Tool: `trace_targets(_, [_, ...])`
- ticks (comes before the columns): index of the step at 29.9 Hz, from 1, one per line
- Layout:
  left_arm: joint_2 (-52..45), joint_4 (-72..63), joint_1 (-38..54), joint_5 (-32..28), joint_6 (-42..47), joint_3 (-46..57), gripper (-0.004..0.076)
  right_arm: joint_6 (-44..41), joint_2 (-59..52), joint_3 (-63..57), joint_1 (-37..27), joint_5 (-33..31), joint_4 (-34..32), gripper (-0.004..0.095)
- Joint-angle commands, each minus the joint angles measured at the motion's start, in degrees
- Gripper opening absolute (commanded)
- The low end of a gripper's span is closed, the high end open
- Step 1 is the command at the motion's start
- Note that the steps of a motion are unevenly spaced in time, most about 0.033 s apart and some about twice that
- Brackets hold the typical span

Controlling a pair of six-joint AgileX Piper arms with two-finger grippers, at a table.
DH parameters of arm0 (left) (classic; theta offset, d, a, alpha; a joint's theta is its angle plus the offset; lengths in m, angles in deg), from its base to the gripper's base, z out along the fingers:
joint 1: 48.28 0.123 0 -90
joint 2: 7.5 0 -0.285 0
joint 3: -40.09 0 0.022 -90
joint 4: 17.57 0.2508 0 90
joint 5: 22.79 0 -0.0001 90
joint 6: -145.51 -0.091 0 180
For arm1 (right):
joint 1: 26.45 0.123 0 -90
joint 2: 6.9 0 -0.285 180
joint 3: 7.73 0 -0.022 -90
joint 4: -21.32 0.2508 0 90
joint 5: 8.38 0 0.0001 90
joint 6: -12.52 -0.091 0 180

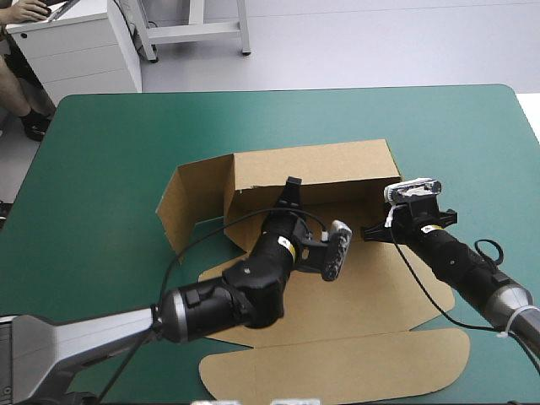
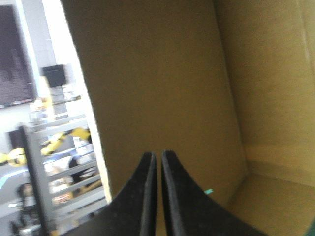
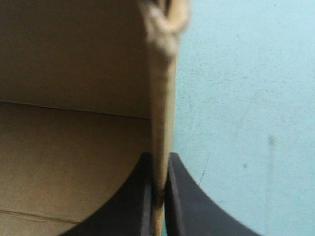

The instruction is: Fold the box

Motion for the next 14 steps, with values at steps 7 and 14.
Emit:
trace_targets(7, [-4.2, -43.1, 22.0, 10.1, -24.0, -26.8, 0.0014, -0.3, -0.8, 1.3, -0.1, 1.1, 0.3, -0.0019])
trace_targets(14, [-4.1, -54.3, 49.9, 6.5, -4.1, -30.9, 0.0013, -0.3, -0.7, 1.3, -0.1, 0.5, 0.3, -0.0019])
